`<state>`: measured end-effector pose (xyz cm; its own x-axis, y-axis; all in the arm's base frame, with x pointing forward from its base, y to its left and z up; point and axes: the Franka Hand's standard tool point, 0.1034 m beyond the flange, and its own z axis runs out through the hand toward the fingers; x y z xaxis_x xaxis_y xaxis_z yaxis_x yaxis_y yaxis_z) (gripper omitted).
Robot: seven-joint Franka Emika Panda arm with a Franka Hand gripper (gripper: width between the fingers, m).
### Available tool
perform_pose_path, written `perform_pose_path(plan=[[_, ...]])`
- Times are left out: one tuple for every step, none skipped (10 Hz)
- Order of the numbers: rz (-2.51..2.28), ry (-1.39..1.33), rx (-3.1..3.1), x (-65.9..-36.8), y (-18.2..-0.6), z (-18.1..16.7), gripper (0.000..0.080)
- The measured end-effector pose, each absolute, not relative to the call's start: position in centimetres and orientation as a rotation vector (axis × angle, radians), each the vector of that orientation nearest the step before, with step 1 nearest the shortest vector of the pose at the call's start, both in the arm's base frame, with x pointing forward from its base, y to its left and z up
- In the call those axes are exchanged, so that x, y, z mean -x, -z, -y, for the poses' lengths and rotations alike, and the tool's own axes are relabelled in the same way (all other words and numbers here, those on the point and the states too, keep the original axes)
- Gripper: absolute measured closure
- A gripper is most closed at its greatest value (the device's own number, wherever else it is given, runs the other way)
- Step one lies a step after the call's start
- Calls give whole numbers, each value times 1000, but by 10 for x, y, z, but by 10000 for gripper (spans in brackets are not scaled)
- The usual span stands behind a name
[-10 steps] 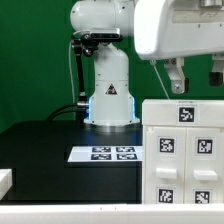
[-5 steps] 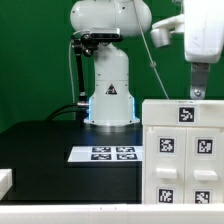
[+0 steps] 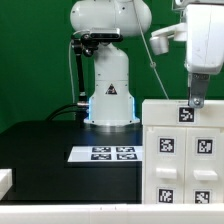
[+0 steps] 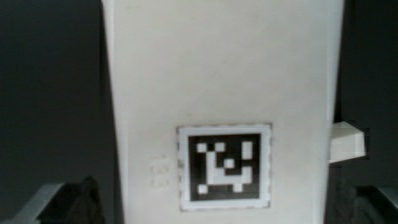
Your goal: Assemble cabinet
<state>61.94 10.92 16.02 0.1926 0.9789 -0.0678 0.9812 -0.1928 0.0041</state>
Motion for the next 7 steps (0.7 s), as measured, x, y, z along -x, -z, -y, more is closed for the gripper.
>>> perform_pose_path(plan=[[-1965, 83, -2393, -619, -157, -109, 151], [-1966, 88, -2394, -618, -155, -109, 151], [-1961, 89, -2400, -618, -154, -107, 151], [-1954, 90, -2405, -619, -154, -103, 151], [-1927, 89, -2426, -619, -154, -103, 151], [-1907, 89, -2442, -619, -154, -103, 239], [-1906, 89, -2442, -619, -154, -103, 248]])
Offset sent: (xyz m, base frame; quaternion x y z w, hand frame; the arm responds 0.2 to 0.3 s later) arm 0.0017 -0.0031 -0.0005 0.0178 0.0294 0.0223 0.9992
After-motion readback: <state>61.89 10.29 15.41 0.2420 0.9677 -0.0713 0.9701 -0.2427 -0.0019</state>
